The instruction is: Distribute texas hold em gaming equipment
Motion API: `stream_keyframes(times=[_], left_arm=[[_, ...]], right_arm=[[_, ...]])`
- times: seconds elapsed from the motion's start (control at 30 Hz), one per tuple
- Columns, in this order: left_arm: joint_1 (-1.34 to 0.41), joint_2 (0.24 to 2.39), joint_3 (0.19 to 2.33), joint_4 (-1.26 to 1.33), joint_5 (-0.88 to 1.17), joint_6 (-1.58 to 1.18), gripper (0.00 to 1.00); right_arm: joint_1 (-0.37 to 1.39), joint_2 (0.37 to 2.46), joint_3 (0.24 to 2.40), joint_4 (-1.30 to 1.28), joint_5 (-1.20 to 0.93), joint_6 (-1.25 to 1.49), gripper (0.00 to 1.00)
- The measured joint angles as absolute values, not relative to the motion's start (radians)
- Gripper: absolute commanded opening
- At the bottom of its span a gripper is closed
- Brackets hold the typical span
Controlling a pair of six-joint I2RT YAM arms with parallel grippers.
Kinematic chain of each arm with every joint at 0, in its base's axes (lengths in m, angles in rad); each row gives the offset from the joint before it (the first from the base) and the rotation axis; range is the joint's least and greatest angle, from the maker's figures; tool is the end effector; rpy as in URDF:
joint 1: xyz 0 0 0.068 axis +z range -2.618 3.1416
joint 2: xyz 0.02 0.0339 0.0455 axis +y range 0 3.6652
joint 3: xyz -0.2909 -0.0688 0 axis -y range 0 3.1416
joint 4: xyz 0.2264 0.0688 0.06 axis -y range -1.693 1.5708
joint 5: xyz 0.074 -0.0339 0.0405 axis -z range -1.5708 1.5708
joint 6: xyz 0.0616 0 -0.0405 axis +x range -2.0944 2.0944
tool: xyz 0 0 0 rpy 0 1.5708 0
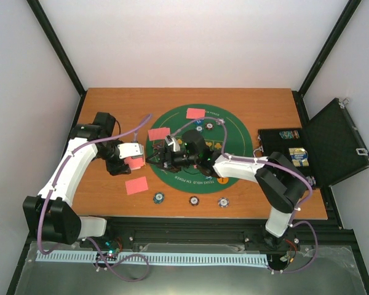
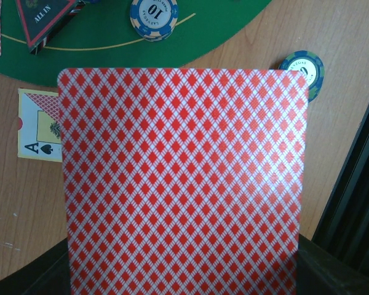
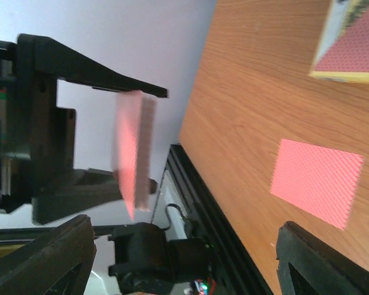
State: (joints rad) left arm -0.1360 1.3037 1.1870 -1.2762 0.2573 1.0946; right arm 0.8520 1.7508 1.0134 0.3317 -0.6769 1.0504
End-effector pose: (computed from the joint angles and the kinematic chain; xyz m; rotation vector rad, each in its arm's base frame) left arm 0.1947 -0.0425 0.2959 1.6769 2.3153 -0.2106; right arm 0.2292 0.3205 0.2437 -0.3111 2.4047 1.7497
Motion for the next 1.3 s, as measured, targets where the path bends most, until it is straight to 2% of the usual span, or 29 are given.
stream_keyframes(times=[0.6, 0.77, 1.3], left_arm=[[-0.136, 1.296, 1.187, -1.277, 0.254, 1.095, 0.1], [-0.136, 1.288, 1.187, -1.277, 0.254, 1.096, 0.1], [-0.136, 1.273, 1.187, -1.28, 0.241, 1.105, 0.1]], right_arm=[[0.921, 1.999, 1.253, 0.476, -0.735, 1.18, 0.74], [0.936, 2.065, 1.321, 0.476, -0.756, 1.201, 0.68], [0.907, 2.044, 1.256, 0.533, -0.785, 1.219, 0.52]])
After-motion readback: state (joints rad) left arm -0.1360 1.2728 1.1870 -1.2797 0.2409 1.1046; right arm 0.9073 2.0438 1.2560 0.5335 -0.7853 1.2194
